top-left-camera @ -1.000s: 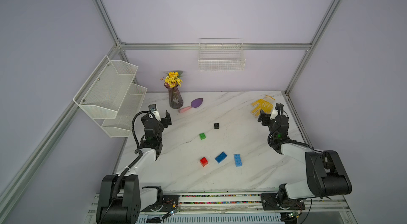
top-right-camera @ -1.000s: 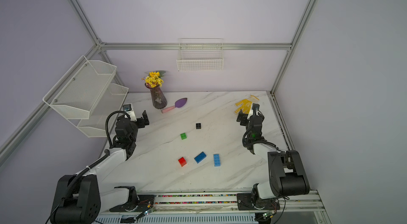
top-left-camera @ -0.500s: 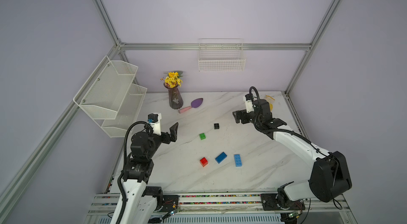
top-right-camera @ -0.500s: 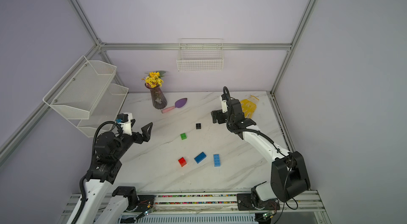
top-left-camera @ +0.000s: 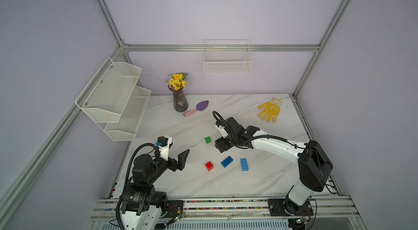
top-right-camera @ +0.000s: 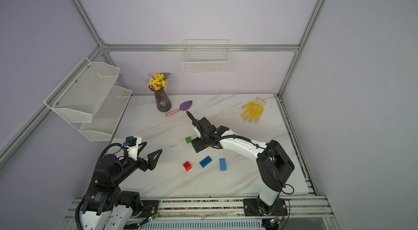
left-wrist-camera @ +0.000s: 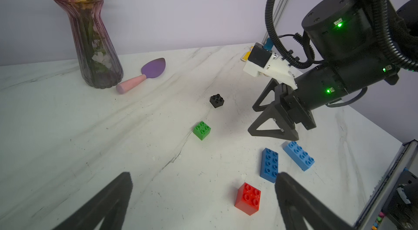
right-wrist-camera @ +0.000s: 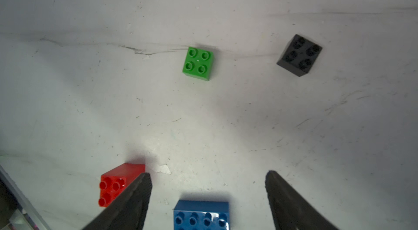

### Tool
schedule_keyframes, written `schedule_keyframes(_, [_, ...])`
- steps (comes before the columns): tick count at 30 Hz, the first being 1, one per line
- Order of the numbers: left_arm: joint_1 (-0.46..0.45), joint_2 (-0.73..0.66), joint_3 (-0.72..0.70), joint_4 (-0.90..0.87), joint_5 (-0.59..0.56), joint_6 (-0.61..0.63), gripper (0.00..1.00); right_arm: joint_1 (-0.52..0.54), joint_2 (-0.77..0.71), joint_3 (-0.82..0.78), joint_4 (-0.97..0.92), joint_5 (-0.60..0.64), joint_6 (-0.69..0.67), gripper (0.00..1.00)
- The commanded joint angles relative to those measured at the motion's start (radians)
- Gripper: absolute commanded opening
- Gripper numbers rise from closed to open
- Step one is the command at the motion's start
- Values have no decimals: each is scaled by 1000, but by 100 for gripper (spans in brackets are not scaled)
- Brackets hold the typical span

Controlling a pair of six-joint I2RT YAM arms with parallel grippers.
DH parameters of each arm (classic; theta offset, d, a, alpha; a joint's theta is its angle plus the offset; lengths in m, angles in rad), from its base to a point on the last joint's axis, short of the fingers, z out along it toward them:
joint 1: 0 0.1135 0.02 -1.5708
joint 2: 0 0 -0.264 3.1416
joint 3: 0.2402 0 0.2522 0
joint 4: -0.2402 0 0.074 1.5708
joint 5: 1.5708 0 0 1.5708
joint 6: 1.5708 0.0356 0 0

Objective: Assemble the letter f with lego
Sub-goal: Pick up the lego brick from the center of the board.

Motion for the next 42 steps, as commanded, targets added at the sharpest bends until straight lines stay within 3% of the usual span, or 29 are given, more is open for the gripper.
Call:
schedule_keyframes(1, [-14,-71,9,-31,-15,51,100,74,47,71,-76,20,36,81])
schedule_keyframes(6, [-24,-147,-1,-41,-47,82,100,157,112,116,-92,21,77,76])
schedule_keyframes(15, [-39,-154,-4,-41,-36,86,100,225,179,122,-98,18,144,67])
schedule_keyframes(26, [-95,-195,-1,-50,-77,76,100,238,214,101,-84,22,184,53])
schedule_keyframes(36, [-145,-191,-4,-51,-84,71,100,242,241,104,-103,20,183,49])
schedule_keyframes(42, [-234,-170,-10,-46,-77,69,100,242,254,110,-105,20,186,40])
